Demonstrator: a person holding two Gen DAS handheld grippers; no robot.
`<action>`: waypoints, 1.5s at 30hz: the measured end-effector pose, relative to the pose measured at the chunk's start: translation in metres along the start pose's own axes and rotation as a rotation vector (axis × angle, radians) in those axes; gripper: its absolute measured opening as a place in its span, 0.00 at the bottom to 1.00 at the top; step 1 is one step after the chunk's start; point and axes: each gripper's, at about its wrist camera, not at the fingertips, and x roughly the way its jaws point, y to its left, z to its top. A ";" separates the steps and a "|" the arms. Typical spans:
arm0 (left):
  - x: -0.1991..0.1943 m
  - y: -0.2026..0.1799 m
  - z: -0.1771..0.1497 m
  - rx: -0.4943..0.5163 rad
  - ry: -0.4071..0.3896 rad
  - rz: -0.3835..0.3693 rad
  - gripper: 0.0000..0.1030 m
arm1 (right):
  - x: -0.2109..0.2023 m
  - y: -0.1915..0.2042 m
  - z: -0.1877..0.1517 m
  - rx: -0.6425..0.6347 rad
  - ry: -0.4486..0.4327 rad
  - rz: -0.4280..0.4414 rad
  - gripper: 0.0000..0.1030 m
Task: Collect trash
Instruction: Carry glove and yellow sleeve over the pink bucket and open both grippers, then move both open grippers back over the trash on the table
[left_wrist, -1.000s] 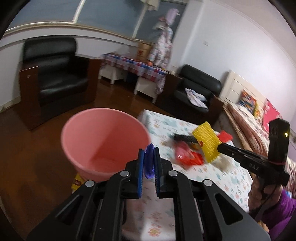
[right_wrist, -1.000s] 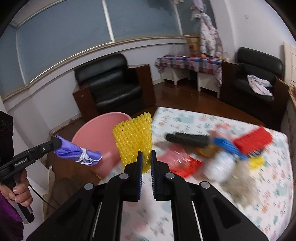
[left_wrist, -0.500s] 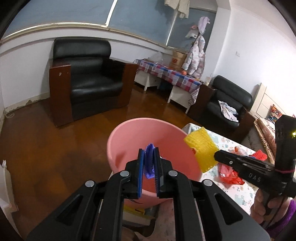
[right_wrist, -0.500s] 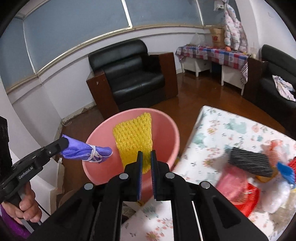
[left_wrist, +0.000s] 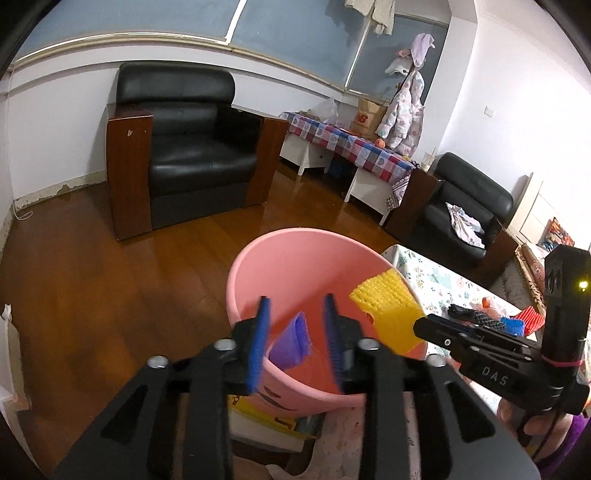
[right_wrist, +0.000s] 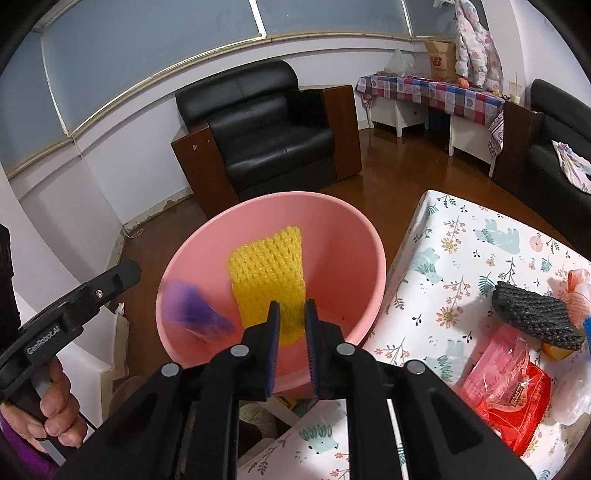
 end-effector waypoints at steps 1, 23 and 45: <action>0.000 0.000 0.001 -0.007 -0.002 -0.005 0.37 | 0.001 0.000 0.000 0.001 -0.002 0.004 0.21; 0.005 -0.038 -0.015 0.004 0.078 -0.080 0.41 | -0.060 -0.034 -0.021 0.054 -0.071 0.005 0.37; 0.021 -0.153 -0.052 0.192 0.190 -0.240 0.41 | -0.169 -0.147 -0.088 0.213 -0.166 -0.222 0.39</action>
